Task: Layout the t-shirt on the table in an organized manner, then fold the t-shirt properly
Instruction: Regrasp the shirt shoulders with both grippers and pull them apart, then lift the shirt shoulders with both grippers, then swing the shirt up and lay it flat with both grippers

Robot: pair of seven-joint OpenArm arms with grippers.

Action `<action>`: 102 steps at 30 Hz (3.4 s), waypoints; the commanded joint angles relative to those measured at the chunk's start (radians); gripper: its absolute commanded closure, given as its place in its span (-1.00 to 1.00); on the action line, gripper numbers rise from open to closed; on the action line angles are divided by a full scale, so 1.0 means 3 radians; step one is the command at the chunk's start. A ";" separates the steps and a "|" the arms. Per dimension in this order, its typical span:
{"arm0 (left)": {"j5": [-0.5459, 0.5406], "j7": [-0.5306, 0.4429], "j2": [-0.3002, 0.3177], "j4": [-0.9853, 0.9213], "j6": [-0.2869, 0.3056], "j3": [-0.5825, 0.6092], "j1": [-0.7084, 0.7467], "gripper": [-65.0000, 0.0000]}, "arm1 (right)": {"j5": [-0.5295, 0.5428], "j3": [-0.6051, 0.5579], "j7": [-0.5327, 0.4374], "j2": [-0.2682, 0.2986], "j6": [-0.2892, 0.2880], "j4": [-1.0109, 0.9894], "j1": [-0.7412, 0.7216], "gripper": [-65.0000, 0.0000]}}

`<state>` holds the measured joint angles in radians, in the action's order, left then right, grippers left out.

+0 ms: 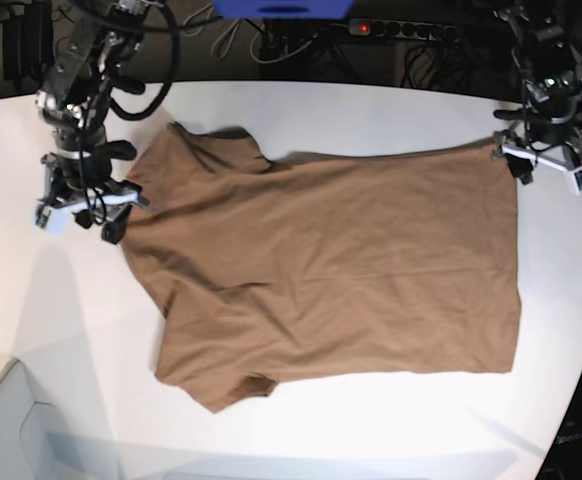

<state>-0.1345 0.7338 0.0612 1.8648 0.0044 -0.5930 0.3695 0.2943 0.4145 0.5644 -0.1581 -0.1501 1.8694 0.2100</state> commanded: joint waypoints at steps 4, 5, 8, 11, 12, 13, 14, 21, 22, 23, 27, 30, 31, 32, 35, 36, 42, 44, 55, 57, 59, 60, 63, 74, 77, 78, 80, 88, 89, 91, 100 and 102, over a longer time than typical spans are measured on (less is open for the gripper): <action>-0.0214 -0.0029 0.0054 -0.0265 -0.0017 -0.0010 -0.0007 -0.47 | 0.0326 -0.0003 -0.0089 0.0003 -0.0019 0.0190 0.0249 -0.07; -0.0235 -0.0034 0.0054 -0.0347 -0.0017 -0.0010 -0.0012 -0.47 | 0.0372 -0.0008 -0.0094 0.0003 -0.0019 0.0195 0.0300 -0.07; -0.0250 -0.0050 0.0054 -0.0557 -0.0017 -0.0010 -0.0032 -0.47 | 0.0423 -0.0008 -0.0104 0.0003 -0.0019 0.0195 0.0443 -0.07; -0.0316 -0.0050 0.0054 -0.0664 -0.0017 0.0005 -0.0104 -0.47 | 0.0423 -0.0008 -0.0104 0.0003 -0.0019 0.0195 0.0530 -0.07; -0.0322 -0.0045 0.0059 -0.0690 -0.0017 0.0041 -0.0124 -0.47 | 0.0423 -0.0013 -0.0104 0.0003 -0.0019 0.0200 0.0561 -0.07; -0.0311 -0.0050 0.0059 -0.0710 -0.0017 0.0082 -0.0124 -0.46 | 0.0423 -0.0034 -0.0104 0.0003 -0.0019 0.0205 0.0602 -0.07; -0.0306 -0.0055 0.0059 -0.0731 -0.0017 0.0123 -0.0129 -0.46 | 0.0423 -0.0085 -0.0104 0.0003 -0.0019 0.0205 0.0637 -0.07; -0.0301 -0.0055 0.0059 -0.0889 -0.0017 0.0409 -0.0247 -0.30 | 0.0418 -0.0525 -0.0109 0.0003 -0.0024 0.0205 0.0980 -0.07; -0.0301 -0.0060 0.0059 -0.0889 -0.0017 0.0419 -0.0247 -0.16 | 0.0408 -0.0576 -0.0109 0.0003 -0.0024 0.0205 0.1016 -0.07; -0.0301 -0.0060 0.0059 -0.0889 -0.0017 0.0419 -0.0247 0.02 | 0.0408 -0.0612 -0.0109 0.0003 -0.0024 0.0205 0.1041 -0.07; -0.0301 -0.0050 0.0059 -0.0889 -0.0017 0.0409 -0.0288 0.80 | 0.0397 -0.0622 -0.0109 0.0003 -0.0024 0.0190 0.1072 -0.07; -0.0301 -0.0034 0.0059 -0.0874 -0.0017 0.0404 -0.0288 1.00 | 0.0392 -0.0607 -0.0104 0.0003 -0.0024 0.0154 0.1072 -0.07; -0.0301 -0.0034 0.0059 -0.0859 -0.0017 0.0404 -0.0288 0.96 | 0.0392 -0.0612 -0.0104 0.0003 -0.0024 0.0113 0.1072 -0.07; -0.0301 -0.0034 0.0059 -0.0854 -0.0017 0.0404 -0.0283 0.96 | 0.0392 -0.0612 -0.0104 0.0008 -0.0024 0.0072 0.1057 -0.07; -0.0301 -0.0034 0.0064 -0.0848 -0.0017 0.0399 -0.0273 1.00 | 0.0392 -0.0622 -0.0109 0.0008 -0.0024 -0.0117 0.1016 -0.07; -0.0301 -0.0034 0.0070 -0.0848 -0.0017 0.0399 -0.0273 1.00 | 0.0392 -0.0622 -0.0109 0.0008 -0.0024 -0.0178 0.0985 -0.07; -0.0332 -0.0040 0.0167 -0.0782 -0.0017 0.0394 -0.0283 1.00 | 0.0402 -0.0627 -0.0109 0.0008 -0.0024 -0.0306 0.0878 0.14; -0.0332 -0.0040 0.0167 -0.0659 -0.0017 0.0394 -0.0288 1.00 | 0.0402 -0.0627 -0.0109 0.0013 -0.0029 -0.0240 0.0847 0.49; -0.0301 -0.0034 0.0438 0.0246 -0.0022 0.0419 -0.0897 1.00 | 0.0469 -0.0960 -0.0089 0.0407 -0.0029 0.0594 0.0341 1.00; -0.0301 -0.0034 0.0509 0.0261 -0.0022 0.0419 -0.1116 1.00 | 0.0489 -0.0995 -0.0084 0.0484 -0.0029 0.0584 0.0162 1.00; -0.0301 -0.0034 0.0571 0.0251 -0.0022 0.0419 -0.1336 1.00 | 0.0489 -0.1001 -0.0078 0.0489 -0.0029 0.0584 -0.0043 1.00; -0.0301 -0.0034 0.0601 0.0241 -0.0022 0.0419 -0.1464 1.00 | 0.0489 -0.1001 -0.0073 0.0484 -0.0029 0.0579 -0.0171 1.00; -0.0296 -0.0034 0.0632 0.0047 -0.0022 0.0542 -0.1884 1.00 | 0.0459 -0.0995 -0.0068 0.0478 -0.0029 0.0563 -0.0595 1.00; -0.0296 -0.0065 0.0673 -0.1130 -0.0053 0.1805 -0.3561 1.00 | 0.0464 -0.0949 -0.0109 0.0811 -0.0029 -0.0516 -0.2442 1.00; -0.0296 -0.0070 0.0494 -0.1380 -0.0053 0.1856 -0.4021 1.00 | 0.0464 -0.0873 -0.0114 0.0893 -0.0029 -0.0935 -0.3081 1.00; -0.0296 -0.0070 0.0474 -0.1442 -0.0053 0.1856 -0.4139 1.00 | 0.0464 -0.0873 -0.0114 0.0903 -0.0029 -0.1048 -0.3255 1.00; -0.0296 -0.0070 0.0438 -0.1580 -0.0058 0.1856 -0.4426 1.00 | 0.0464 -0.0822 -0.0155 0.0949 -0.0024 -0.1298 -0.3587 1.00; -0.0296 -0.0050 0.0361 -0.1749 -0.0058 0.1887 -0.4758 1.00 | 0.0469 -0.0586 -0.0222 0.1067 -0.0024 -0.1421 -0.3735 1.00; -0.0296 -0.0045 0.0366 -0.1728 -0.0058 0.1872 -0.4686 1.00 | 0.0479 -0.0556 -0.0222 0.1067 -0.0024 -0.1391 -0.3643 1.00; -0.0296 -0.0040 0.0422 -0.1616 -0.0058 0.1867 -0.4461 1.00 | 0.0479 -0.0499 -0.0222 0.1067 -0.0024 -0.1227 -0.3393 1.00; -0.0327 -0.0034 0.0699 -0.0685 -0.0038 0.1754 -0.3086 1.00 | 0.0484 -0.0453 -0.0252 0.0627 -0.0024 -0.0071 -0.1751 1.00; -0.0327 -0.0034 0.0714 -0.0475 -0.0033 0.1683 -0.2835 1.00 | 0.0489 -0.0453 -0.0252 0.0484 -0.0024 0.0118 -0.1424 1.00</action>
<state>-0.2287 0.7483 0.2687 1.7115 -0.0036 -0.0860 -0.4442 0.4271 0.2787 0.5224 -0.0196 -0.1532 1.8877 -0.1841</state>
